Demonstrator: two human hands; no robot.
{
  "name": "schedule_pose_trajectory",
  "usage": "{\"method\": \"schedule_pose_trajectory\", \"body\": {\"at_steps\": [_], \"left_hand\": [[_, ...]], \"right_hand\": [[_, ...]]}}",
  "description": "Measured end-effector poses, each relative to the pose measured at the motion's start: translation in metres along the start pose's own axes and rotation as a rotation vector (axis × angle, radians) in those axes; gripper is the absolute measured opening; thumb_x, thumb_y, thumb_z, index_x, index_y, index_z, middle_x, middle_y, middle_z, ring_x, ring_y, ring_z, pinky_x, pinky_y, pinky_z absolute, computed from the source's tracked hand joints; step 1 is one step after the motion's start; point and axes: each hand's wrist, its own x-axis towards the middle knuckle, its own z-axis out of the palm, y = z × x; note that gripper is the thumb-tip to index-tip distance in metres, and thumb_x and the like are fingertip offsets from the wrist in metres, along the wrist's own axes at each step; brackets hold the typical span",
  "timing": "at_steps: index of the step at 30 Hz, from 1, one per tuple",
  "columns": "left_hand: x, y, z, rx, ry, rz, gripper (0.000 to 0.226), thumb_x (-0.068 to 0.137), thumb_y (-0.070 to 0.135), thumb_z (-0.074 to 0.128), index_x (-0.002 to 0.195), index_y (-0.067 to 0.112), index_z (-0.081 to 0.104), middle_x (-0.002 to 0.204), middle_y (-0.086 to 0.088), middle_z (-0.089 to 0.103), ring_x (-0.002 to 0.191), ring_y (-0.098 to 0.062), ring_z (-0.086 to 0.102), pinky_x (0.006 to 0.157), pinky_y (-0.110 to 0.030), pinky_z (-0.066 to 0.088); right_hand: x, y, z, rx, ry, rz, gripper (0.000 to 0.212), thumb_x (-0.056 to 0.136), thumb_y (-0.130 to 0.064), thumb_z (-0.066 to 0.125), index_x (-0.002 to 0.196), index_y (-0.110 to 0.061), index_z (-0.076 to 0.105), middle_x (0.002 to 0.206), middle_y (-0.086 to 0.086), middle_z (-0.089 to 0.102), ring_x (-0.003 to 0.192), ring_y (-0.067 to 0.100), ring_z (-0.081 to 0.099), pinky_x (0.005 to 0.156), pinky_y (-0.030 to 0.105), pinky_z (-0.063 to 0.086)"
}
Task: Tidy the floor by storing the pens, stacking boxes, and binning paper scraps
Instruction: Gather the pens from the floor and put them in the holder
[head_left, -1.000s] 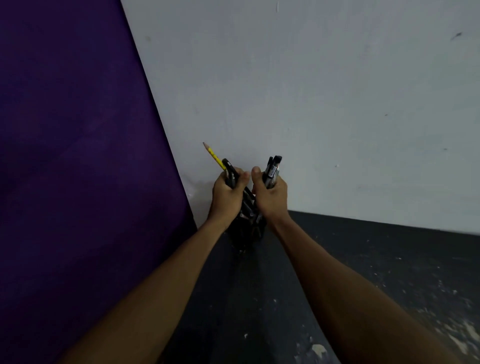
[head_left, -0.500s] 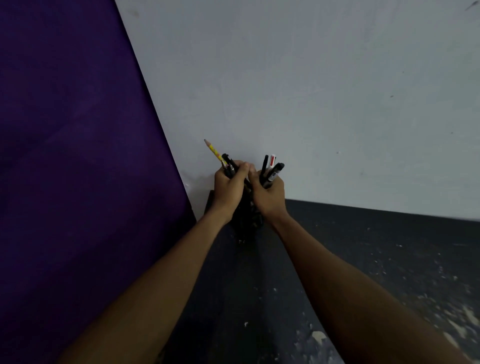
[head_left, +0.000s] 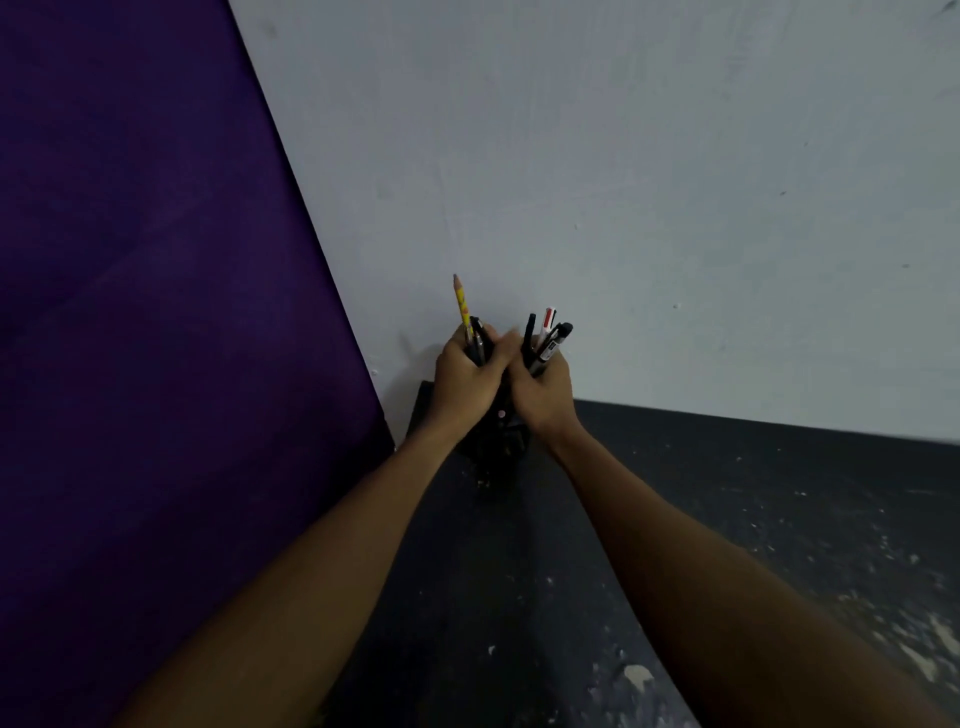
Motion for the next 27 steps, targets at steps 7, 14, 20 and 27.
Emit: {"method": "schedule_pose_trajectory", "body": {"at_steps": [7,14,20,27], "left_hand": [[-0.004,0.013,0.005,-0.173,-0.032,0.044,0.037,0.084,0.047,0.057,0.109,0.021,0.047,0.083,0.008,0.061,0.077,-0.003,0.063,0.073,-0.020,0.052],[-0.003,0.016,0.004,-0.222,0.028,0.040,0.025,0.098,0.033,0.045,0.116,0.015,0.049,0.107,0.005,0.059,0.097,0.004,0.058,0.080,-0.012,0.048],[0.002,0.024,-0.001,-0.177,-0.096,-0.012,0.045,0.097,0.045,0.034,0.125,0.013,0.052,0.121,-0.008,0.059,0.108,-0.009,0.057,0.085,-0.011,0.047],[0.000,0.021,-0.006,-0.080,-0.032,-0.009,0.047,0.097,0.040,0.026,0.116,0.009,0.057,0.119,-0.006,0.059,0.113,-0.014,0.052,0.099,-0.026,0.036]], "right_hand": [[0.001,-0.005,0.000,0.069,0.006,-0.029,0.025,0.093,-0.030,0.058,0.096,-0.006,0.065,0.091,0.013,0.071,0.087,0.025,0.068,0.082,0.047,0.054],[-0.006,-0.008,-0.001,0.060,-0.063,-0.058,0.015,0.092,-0.023,0.058,0.099,-0.009,0.058,0.089,0.007,0.064,0.086,0.020,0.062,0.085,0.049,0.051],[-0.008,-0.007,-0.001,-0.076,-0.215,-0.086,0.028,0.079,-0.025,0.048,0.106,-0.028,0.045,0.079,-0.014,0.058,0.069,-0.003,0.057,0.065,0.023,0.045],[-0.004,0.001,-0.015,-0.401,-0.295,-0.179,0.041,0.096,-0.043,0.047,0.127,-0.022,0.030,0.092,-0.002,0.063,0.083,0.018,0.064,0.077,0.039,0.052]]}}
